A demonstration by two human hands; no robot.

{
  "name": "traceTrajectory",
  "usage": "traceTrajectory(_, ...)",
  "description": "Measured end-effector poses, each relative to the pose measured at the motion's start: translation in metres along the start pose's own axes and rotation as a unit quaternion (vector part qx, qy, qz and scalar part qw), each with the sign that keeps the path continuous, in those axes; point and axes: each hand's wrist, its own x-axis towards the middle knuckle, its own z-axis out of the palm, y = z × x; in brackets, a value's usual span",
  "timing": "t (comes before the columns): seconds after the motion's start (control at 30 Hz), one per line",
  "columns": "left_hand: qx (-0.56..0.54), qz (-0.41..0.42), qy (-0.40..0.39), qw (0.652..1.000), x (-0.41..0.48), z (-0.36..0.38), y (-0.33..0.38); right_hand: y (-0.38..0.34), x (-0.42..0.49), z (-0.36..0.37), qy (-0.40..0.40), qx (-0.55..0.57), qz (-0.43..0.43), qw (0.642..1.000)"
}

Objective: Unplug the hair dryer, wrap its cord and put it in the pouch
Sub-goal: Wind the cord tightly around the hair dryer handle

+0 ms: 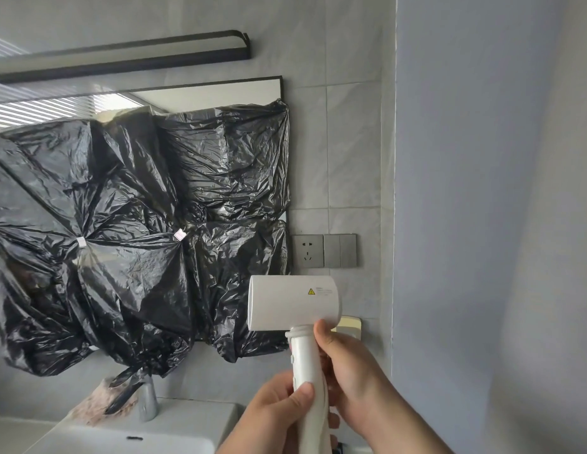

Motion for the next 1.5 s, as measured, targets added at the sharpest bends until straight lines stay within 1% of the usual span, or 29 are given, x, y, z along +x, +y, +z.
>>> traceTrajectory(0.07,0.013,-0.016,0.009,1.000,-0.001,-0.003,0.004,0.000,0.002,-0.001,0.015,-0.016,-0.052,0.998)
traceTrajectory(0.13,0.065,-0.018,0.044,0.997,-0.006,-0.004,0.010,-0.004,0.000,-0.002,0.029,-0.028,-0.077,0.996)
traceTrajectory(0.17,0.130,-0.008,0.093,0.987,-0.009,-0.007,0.012,-0.006,0.000,-0.003,0.032,-0.027,-0.079,0.996)
traceTrajectory(0.2,0.230,0.019,0.172,0.958,-0.012,-0.012,0.015,-0.008,-0.001,-0.005,0.031,-0.028,-0.078,0.996)
traceTrajectory(0.23,0.355,0.085,0.267,0.892,-0.013,-0.019,0.022,-0.010,-0.001,-0.009,0.030,-0.037,-0.078,0.996)
traceTrajectory(0.27,0.470,0.180,0.337,0.796,-0.015,-0.022,0.033,-0.012,-0.001,-0.011,0.030,-0.054,-0.082,0.995)
traceTrajectory(0.3,0.545,0.277,0.358,0.706,-0.018,-0.023,0.045,-0.013,-0.002,-0.013,0.028,-0.077,-0.086,0.993)
traceTrajectory(0.33,0.597,0.340,0.346,0.639,-0.019,-0.021,0.058,-0.015,-0.003,-0.013,0.022,-0.100,-0.087,0.991)
traceTrajectory(0.37,0.650,0.346,0.303,0.606,-0.015,-0.018,0.069,-0.017,-0.004,-0.013,0.012,-0.120,-0.087,0.989)
traceTrajectory(0.4,0.699,0.302,0.249,0.599,-0.011,-0.012,0.079,-0.019,-0.007,-0.012,0.003,-0.135,-0.086,0.987)
traceTrajectory(0.47,0.753,0.200,0.173,0.603,0.001,-0.005,0.091,-0.024,-0.010,-0.011,-0.010,-0.149,-0.088,0.985)
traceTrajectory(0.53,0.762,0.146,0.145,0.614,0.012,-0.003,0.095,-0.028,-0.014,-0.009,-0.029,-0.173,-0.104,0.979)
traceTrajectory(0.57,0.752,0.139,0.141,0.629,0.016,-0.003,0.097,-0.030,-0.015,-0.010,-0.041,-0.184,-0.110,0.976)
traceTrajectory(0.67,0.691,0.129,0.131,0.699,0.022,-0.010,0.102,-0.035,-0.019,-0.016,-0.070,-0.199,-0.106,0.972)
traceTrajectory(0.77,0.636,0.121,0.109,0.755,0.026,-0.017,0.100,-0.040,-0.022,-0.022,-0.095,-0.190,-0.105,0.972)
traceTrajectory(0.87,0.550,0.144,0.100,0.816,0.034,-0.025,0.093,-0.042,-0.022,-0.028,-0.111,-0.158,-0.084,0.978)
traceTrajectory(0.93,0.505,0.160,0.105,0.841,0.036,-0.028,0.089,-0.044,-0.022,-0.030,-0.120,-0.138,-0.068,0.981)
traceTrajectory(1.07,0.444,0.205,0.110,0.865,0.035,-0.028,0.082,-0.048,-0.021,-0.027,-0.126,-0.114,-0.067,0.983)
traceTrajectory(1.2,0.437,0.232,0.110,0.862,0.030,-0.028,0.082,-0.054,-0.018,-0.023,-0.136,-0.101,-0.066,0.983)
traceTrajectory(1.27,0.418,0.247,0.107,0.868,0.025,-0.027,0.085,-0.059,-0.018,-0.020,-0.146,-0.111,-0.069,0.981)
traceTrajectory(1.37,0.375,0.245,0.089,0.890,0.021,-0.031,0.088,-0.064,-0.015,-0.014,-0.158,-0.116,-0.062,0.979)
traceTrajectory(1.5,0.337,0.240,0.108,0.904,0.019,-0.037,0.088,-0.063,-0.005,-0.008,-0.162,-0.105,-0.043,0.980)
